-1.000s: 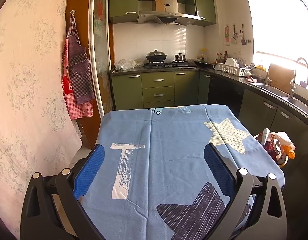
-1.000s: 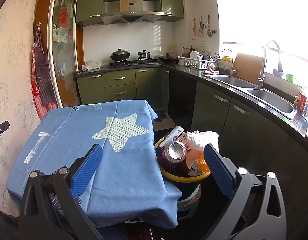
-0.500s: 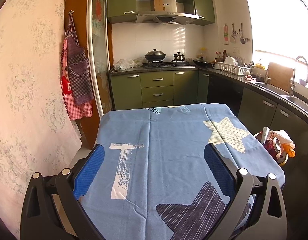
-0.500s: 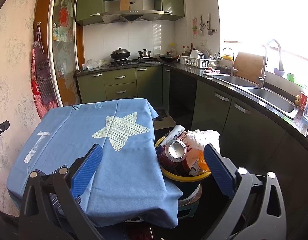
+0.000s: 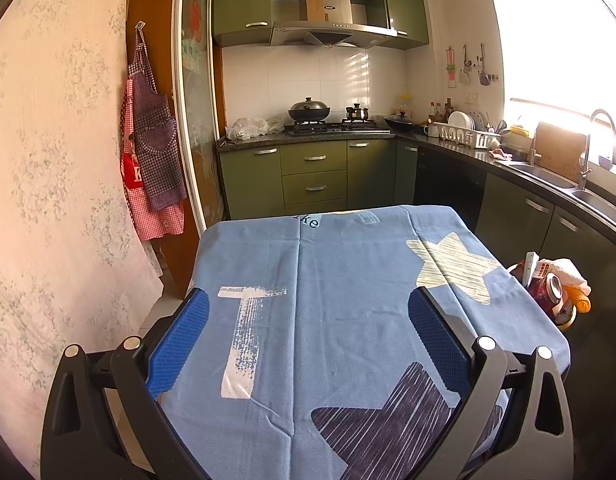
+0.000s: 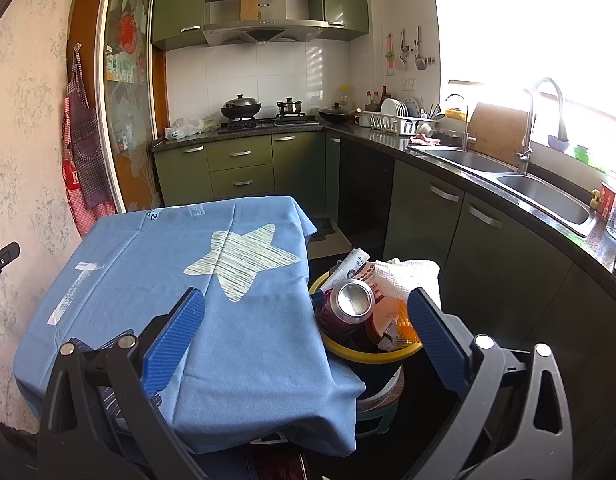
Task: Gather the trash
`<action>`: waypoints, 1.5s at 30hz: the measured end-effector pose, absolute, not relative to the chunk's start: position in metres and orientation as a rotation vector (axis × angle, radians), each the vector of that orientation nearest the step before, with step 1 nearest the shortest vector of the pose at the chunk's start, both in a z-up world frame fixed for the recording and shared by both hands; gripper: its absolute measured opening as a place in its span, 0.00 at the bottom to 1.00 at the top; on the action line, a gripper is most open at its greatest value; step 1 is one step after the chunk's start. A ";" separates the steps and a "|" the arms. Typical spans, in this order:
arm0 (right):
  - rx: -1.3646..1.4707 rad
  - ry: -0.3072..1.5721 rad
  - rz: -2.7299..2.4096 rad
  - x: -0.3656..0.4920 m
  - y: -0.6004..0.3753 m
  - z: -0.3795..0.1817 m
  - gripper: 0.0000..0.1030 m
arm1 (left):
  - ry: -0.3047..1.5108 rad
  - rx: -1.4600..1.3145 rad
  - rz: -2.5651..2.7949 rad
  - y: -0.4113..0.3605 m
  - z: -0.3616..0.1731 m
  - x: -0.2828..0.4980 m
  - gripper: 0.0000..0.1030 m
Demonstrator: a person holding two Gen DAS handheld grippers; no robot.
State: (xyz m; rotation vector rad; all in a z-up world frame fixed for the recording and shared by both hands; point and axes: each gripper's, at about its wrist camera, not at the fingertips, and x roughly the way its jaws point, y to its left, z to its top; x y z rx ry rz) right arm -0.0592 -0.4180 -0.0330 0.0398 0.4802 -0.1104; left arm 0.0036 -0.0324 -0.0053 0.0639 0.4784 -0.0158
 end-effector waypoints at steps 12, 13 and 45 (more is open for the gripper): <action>0.039 0.482 -0.110 -0.058 -0.418 -0.033 0.94 | 0.479 0.066 -0.019 -0.033 -0.006 0.004 0.95; 0.039 0.483 -0.110 -0.058 -0.418 -0.033 0.94 | 0.479 0.066 -0.018 -0.033 -0.006 0.005 0.95; 0.038 0.490 -0.109 -0.057 -0.420 -0.036 0.94 | 0.482 0.076 -0.071 -0.036 -0.012 0.011 0.95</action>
